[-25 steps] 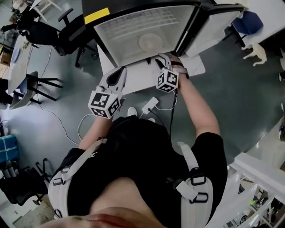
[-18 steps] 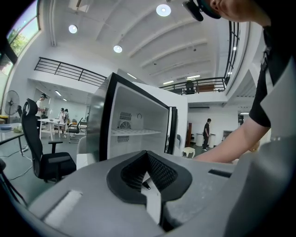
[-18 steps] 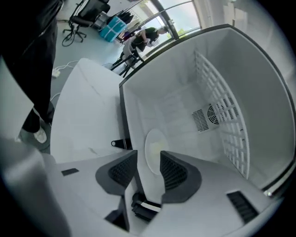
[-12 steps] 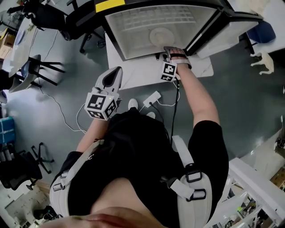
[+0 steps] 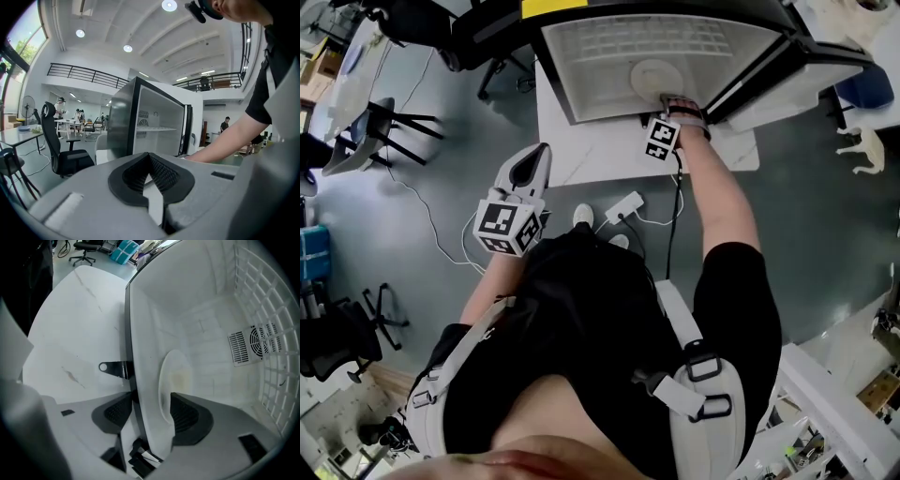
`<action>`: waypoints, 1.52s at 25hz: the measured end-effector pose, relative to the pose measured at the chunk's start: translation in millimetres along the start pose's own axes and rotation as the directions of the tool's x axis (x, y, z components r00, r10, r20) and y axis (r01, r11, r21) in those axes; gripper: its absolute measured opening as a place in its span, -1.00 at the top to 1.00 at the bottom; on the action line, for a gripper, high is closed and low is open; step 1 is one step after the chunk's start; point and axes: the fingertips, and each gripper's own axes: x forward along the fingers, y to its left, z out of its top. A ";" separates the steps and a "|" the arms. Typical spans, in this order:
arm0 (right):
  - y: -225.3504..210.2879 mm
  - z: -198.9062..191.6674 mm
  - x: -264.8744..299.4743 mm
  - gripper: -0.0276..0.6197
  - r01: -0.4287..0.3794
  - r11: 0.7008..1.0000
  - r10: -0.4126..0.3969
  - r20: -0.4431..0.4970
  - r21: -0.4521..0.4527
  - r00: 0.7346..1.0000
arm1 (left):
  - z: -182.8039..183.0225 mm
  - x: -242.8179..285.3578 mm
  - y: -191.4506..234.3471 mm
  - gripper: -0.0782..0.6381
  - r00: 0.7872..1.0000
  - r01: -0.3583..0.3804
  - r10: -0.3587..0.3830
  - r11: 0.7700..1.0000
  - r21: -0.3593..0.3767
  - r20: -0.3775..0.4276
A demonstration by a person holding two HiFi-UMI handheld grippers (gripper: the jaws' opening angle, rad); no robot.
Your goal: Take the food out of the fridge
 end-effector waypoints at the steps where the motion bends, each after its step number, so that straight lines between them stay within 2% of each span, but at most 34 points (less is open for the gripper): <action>1: 0.1 0.4 -0.1 0.19 -0.011 1.000 0.011 0.002 0.005 1.000 | -0.1 -0.6 1.2 0.77 1.000 -0.001 0.001 1.000 -0.001 0.000; 7: 4.8 1.6 -0.8 0.21 -0.053 0.998 0.053 -0.013 0.025 0.998 | 1.4 0.9 -1.7 0.77 1.000 0.019 -0.019 1.000 0.005 0.001; 12: 1.0 3.7 -12.0 0.39 -0.038 0.998 0.040 -0.030 0.051 0.999 | 3.4 0.6 -5.1 0.77 0.999 0.037 -0.037 0.999 0.007 0.007; 16: 2.1 7.4 -24.2 0.75 -0.004 0.999 0.005 -0.024 0.039 1.000 | 2.3 1.7 -12.7 0.77 0.998 0.065 -0.065 0.998 0.008 0.009; 21: 7.4 7.2 -37.1 0.78 0.025 0.999 -0.024 -0.030 0.040 0.999 | 8.3 6.3 -21.9 0.77 0.994 0.103 -0.103 0.994 0.024 0.024; 24: 3.3 6.4 -46.2 0.80 0.072 0.997 -0.071 -0.030 0.038 0.997 | 14.4 9.9 -26.9 0.77 0.991 0.124 -0.125 0.992 0.038 0.037; 29: -20.8 3.3 -64.8 0.86 0.208 0.977 -0.207 -0.034 0.052 0.978 | 18.2 20.1 -33.8 0.77 0.987 0.155 -0.157 0.987 0.049 0.043; 38: -35.5 -5.8 -110.3 0.87 0.318 0.947 -0.316 -0.034 0.046 0.948 | 30.9 45.4 -53.1 0.77 0.970 0.229 -0.233 0.971 0.061 0.065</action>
